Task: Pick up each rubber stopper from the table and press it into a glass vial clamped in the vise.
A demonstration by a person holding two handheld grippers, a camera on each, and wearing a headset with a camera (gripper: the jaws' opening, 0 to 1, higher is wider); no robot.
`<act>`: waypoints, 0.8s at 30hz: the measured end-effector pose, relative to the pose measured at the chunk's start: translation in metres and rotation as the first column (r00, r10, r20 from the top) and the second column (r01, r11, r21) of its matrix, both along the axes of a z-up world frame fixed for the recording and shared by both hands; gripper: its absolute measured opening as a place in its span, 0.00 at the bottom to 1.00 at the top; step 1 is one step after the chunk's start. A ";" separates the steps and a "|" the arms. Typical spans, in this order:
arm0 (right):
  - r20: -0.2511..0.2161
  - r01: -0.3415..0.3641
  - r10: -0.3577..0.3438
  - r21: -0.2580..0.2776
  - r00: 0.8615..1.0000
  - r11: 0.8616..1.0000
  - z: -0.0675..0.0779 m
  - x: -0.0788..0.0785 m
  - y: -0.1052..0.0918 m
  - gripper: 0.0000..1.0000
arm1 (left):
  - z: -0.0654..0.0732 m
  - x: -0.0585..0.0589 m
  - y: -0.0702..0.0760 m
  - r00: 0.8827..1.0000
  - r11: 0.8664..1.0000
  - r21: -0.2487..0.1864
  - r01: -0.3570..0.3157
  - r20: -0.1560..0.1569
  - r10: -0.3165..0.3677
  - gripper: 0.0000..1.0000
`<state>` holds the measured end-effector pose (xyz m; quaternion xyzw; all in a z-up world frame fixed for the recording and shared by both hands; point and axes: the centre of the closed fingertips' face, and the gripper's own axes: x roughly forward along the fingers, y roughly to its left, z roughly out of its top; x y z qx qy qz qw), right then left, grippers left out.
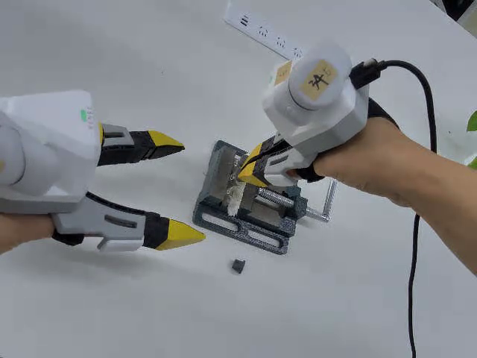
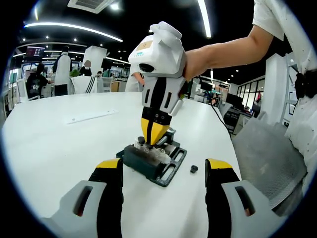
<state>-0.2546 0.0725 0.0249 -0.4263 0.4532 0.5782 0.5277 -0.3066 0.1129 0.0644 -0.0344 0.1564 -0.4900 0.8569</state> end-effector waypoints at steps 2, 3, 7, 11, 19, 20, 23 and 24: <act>0.008 -0.009 0.009 -0.001 1.000 1.000 0.000 -0.001 0.000 0.00 | 0.000 0.000 0.000 1.000 1.000 0.001 0.000 0.001 0.000 0.66; 0.014 -0.014 0.014 -0.002 1.000 1.000 0.000 0.000 0.000 0.00 | 0.000 0.000 0.000 1.000 1.000 0.001 -0.001 0.000 0.001 0.66; 0.026 -0.029 0.029 0.000 0.999 1.000 -0.001 0.001 0.000 0.00 | 0.001 0.000 0.000 1.000 1.000 0.004 0.002 0.000 -0.002 0.66; 0.037 -0.031 0.031 0.006 0.999 0.999 -0.001 0.001 0.000 0.00 | 0.001 0.000 -0.001 1.000 1.000 0.004 0.001 0.002 -0.001 0.66; 0.061 -0.045 0.044 0.011 0.997 0.999 -0.001 0.001 0.001 0.00 | 0.002 0.000 -0.003 1.000 1.000 0.005 0.004 0.002 -0.004 0.66; 0.056 -0.035 0.035 0.013 0.998 0.999 -0.001 0.002 0.000 0.00 | 0.002 0.000 -0.003 1.000 1.000 0.005 0.005 0.003 -0.005 0.66; 0.051 -0.023 0.022 0.020 0.998 1.000 -0.002 0.003 0.001 0.00 | 0.003 0.000 -0.004 1.000 1.000 0.005 0.008 0.004 -0.008 0.66; 0.048 -0.018 0.017 0.020 0.999 1.000 -0.002 0.002 0.001 0.00 | 0.004 0.000 -0.004 1.000 1.000 0.006 0.008 0.006 -0.008 0.66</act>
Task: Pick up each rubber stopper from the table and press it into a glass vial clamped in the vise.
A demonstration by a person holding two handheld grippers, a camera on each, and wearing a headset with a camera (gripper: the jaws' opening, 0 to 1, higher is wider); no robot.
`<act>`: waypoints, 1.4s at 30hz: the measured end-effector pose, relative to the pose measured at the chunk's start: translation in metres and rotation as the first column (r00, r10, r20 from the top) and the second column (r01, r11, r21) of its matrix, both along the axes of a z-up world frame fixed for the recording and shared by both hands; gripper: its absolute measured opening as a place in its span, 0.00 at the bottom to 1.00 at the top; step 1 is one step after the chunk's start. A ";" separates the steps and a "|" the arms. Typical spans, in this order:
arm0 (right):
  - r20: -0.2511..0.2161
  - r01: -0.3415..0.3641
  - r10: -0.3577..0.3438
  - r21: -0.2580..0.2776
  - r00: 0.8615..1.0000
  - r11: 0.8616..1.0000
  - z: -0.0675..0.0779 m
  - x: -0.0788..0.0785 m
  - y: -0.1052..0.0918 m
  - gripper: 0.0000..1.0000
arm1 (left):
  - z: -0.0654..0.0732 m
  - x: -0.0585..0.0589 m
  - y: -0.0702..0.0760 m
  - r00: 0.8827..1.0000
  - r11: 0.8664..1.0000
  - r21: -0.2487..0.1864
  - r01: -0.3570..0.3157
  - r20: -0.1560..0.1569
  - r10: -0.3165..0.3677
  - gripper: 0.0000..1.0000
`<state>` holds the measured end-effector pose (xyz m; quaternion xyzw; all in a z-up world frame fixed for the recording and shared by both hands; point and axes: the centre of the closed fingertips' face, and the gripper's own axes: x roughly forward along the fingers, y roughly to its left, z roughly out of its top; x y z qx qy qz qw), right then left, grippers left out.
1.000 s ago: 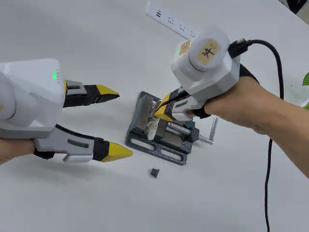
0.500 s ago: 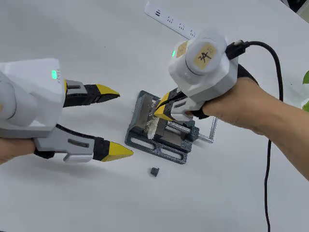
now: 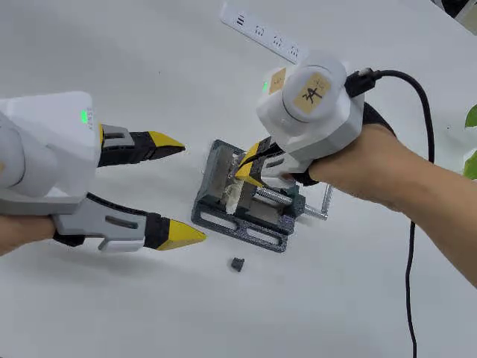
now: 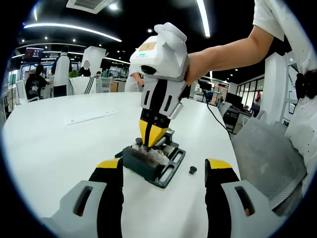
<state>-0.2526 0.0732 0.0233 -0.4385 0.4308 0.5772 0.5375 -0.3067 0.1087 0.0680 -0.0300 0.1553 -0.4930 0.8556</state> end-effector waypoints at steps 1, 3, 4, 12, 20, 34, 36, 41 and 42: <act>0.002 0.000 0.000 -0.002 1.000 1.000 0.000 0.000 0.000 0.00 | 0.001 0.000 0.000 1.000 1.000 0.000 0.000 0.000 0.000 0.66; 0.008 -0.011 0.011 -0.004 1.000 1.000 0.000 -0.001 0.000 0.00 | 0.001 0.000 0.001 1.000 1.000 0.002 0.000 0.001 0.000 0.66; -0.008 0.022 -0.022 0.003 1.000 1.000 0.000 0.000 0.000 0.00 | 0.001 -0.001 0.002 1.000 1.000 0.004 0.001 0.001 -0.001 0.66; 0.001 0.030 -0.030 0.016 1.000 0.999 0.001 -0.001 -0.001 0.00 | 0.002 0.000 0.005 1.000 1.000 0.013 -0.003 0.001 0.003 0.66; 0.011 0.061 -0.062 0.058 0.998 0.996 0.002 -0.002 -0.002 0.00 | 0.004 0.001 0.006 1.000 1.000 0.021 -0.003 0.003 0.003 0.66; 0.014 0.073 -0.075 0.102 0.997 0.992 0.004 0.000 0.001 0.00 | 0.005 -0.004 0.010 1.000 0.999 0.044 -0.002 0.001 0.002 0.66; 0.011 0.083 -0.084 0.109 0.996 0.991 0.003 0.000 0.000 0.00 | 0.006 -0.004 0.010 1.000 0.999 0.046 -0.002 0.001 0.002 0.65; 0.013 0.088 -0.090 0.119 0.996 0.989 0.004 0.000 0.000 0.00 | 0.007 -0.004 0.009 1.000 0.999 0.050 0.001 0.002 -0.001 0.65; 0.012 0.091 -0.093 0.121 0.996 0.989 0.004 0.000 0.000 0.00 | 0.007 -0.004 0.009 1.000 0.999 0.050 0.001 0.003 -0.001 0.65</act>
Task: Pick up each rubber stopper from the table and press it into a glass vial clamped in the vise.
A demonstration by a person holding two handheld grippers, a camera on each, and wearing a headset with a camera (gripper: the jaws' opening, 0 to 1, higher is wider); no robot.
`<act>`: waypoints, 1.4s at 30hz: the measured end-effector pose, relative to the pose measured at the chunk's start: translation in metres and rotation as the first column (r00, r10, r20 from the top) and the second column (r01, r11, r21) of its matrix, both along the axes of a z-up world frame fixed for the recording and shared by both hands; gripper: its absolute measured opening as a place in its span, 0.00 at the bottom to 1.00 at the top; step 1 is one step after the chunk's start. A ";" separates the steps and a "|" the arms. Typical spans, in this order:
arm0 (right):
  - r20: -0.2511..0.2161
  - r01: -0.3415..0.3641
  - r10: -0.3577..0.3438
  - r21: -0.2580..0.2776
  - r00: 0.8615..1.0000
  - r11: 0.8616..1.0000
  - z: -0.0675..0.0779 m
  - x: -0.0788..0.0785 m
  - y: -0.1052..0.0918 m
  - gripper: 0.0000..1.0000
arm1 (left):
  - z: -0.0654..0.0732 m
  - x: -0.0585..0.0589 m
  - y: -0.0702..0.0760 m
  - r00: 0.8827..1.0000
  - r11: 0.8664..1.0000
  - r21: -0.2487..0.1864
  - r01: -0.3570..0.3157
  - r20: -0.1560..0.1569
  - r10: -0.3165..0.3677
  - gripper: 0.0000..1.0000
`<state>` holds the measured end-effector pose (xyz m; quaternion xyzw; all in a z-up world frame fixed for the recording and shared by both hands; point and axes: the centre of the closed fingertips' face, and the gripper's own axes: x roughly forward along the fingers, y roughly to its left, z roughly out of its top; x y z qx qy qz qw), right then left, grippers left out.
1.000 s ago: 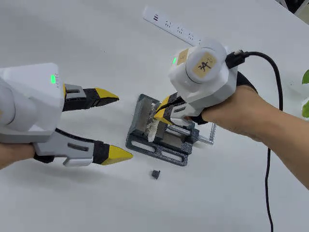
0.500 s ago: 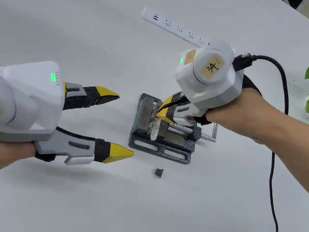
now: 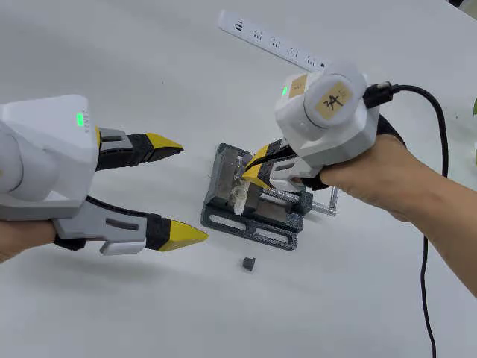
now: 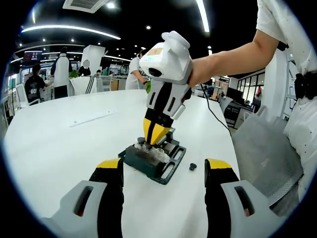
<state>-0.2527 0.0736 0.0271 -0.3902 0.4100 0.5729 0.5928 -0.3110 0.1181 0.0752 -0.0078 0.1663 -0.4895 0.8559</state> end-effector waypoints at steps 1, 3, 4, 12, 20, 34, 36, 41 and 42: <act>0.001 0.002 -0.002 0.002 1.000 1.000 0.000 0.000 0.000 0.00 | 0.000 0.000 0.000 1.000 1.000 0.000 0.000 0.000 0.000 0.65; 0.004 0.006 -0.006 0.006 1.000 1.000 0.000 0.001 0.000 0.00 | 0.001 0.000 0.000 1.000 1.000 0.003 0.000 0.000 0.000 0.65; 0.002 0.007 -0.007 0.010 1.000 1.000 0.001 0.001 0.000 0.00 | 0.001 0.000 0.001 1.000 1.000 0.004 0.000 0.000 0.000 0.65; 0.003 0.028 -0.028 0.050 1.000 0.998 0.010 -0.004 0.002 0.02 | 0.003 -0.002 0.001 1.000 1.000 0.015 0.005 0.000 -0.005 0.65; 0.024 0.051 -0.053 0.080 0.998 0.996 0.016 -0.002 -0.007 0.08 | 0.005 -0.005 0.001 1.000 0.999 0.035 0.015 0.000 -0.015 0.66; 0.035 0.137 -0.145 0.174 0.989 0.975 0.029 -0.003 -0.027 0.21 | 0.009 -0.008 0.003 1.000 0.997 0.068 0.021 -0.001 -0.021 0.68; 0.041 0.147 -0.156 0.184 0.987 0.972 0.030 -0.001 -0.031 0.23 | 0.009 -0.009 0.004 1.000 0.997 0.072 0.018 -0.003 -0.018 0.68; 0.045 0.171 -0.185 0.212 0.982 0.962 0.035 -0.004 -0.040 0.27 | 0.008 -0.013 0.005 1.000 0.995 0.092 0.023 -0.010 -0.022 0.69; 0.047 0.177 -0.192 0.221 0.980 0.959 0.036 -0.004 -0.042 0.28 | 0.008 -0.014 0.005 1.000 0.995 0.097 0.024 -0.011 -0.023 0.69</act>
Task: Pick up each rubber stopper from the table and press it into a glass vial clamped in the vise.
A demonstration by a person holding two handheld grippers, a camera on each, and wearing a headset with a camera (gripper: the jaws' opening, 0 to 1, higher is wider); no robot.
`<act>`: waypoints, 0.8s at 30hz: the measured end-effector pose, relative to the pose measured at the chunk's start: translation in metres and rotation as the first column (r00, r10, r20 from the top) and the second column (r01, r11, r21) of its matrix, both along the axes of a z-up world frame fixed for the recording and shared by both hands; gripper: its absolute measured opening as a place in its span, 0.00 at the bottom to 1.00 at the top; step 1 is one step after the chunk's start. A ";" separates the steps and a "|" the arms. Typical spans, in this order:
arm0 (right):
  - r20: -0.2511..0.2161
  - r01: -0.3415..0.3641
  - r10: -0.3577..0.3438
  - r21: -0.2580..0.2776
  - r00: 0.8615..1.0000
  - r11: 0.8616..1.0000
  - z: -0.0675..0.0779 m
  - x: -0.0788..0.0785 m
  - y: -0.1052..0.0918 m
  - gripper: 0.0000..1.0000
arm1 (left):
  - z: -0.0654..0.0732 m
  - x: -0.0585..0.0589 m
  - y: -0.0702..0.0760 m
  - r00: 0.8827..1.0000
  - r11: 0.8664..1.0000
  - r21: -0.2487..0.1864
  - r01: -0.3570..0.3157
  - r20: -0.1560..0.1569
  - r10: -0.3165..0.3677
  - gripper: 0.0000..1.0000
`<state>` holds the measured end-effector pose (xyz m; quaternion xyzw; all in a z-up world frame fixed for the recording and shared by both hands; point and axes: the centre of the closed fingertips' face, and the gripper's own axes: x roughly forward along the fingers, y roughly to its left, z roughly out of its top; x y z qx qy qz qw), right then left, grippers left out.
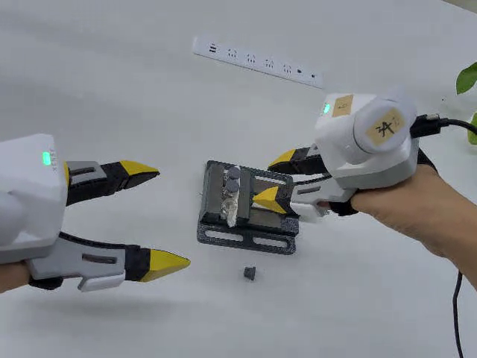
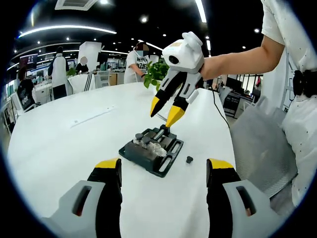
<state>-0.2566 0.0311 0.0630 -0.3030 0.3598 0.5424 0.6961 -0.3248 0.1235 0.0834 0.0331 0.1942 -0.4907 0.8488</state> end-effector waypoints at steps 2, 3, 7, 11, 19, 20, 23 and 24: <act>0.003 0.010 -0.010 0.013 1.000 1.000 0.001 0.000 -0.003 0.30 | 0.001 -0.001 0.000 1.000 1.000 0.005 0.001 0.000 -0.001 0.69; 0.003 0.014 -0.014 0.027 1.000 1.000 0.003 -0.003 -0.005 0.31 | 0.001 -0.002 0.000 1.000 1.000 0.007 0.001 -0.001 -0.001 0.69; 0.007 0.031 -0.031 0.044 0.999 0.999 0.002 -0.007 -0.013 0.34 | 0.004 -0.004 -0.002 1.000 1.000 0.015 0.001 0.002 -0.001 0.70; 0.006 0.055 -0.056 0.074 0.998 0.996 0.003 -0.012 -0.019 0.38 | 0.004 -0.005 -0.004 1.000 1.000 0.023 0.006 0.002 -0.006 0.71; -0.002 0.100 -0.101 0.122 0.995 0.987 0.001 -0.024 -0.034 0.44 | 0.005 -0.008 -0.007 1.000 0.999 0.038 0.014 0.002 -0.014 0.71; -0.001 0.105 -0.106 0.127 0.994 0.986 -0.001 -0.027 -0.036 0.45 | 0.005 -0.008 -0.008 1.000 0.999 0.041 0.015 0.003 -0.016 0.72; -0.008 0.120 -0.120 0.142 0.993 0.983 -0.004 -0.033 -0.041 0.48 | 0.005 -0.009 -0.009 1.000 0.999 0.044 0.018 0.003 -0.018 0.72; -0.011 0.124 -0.123 0.149 0.992 0.981 -0.004 -0.035 -0.042 0.49 | 0.005 -0.009 -0.009 1.000 0.999 0.045 0.018 0.004 -0.019 0.72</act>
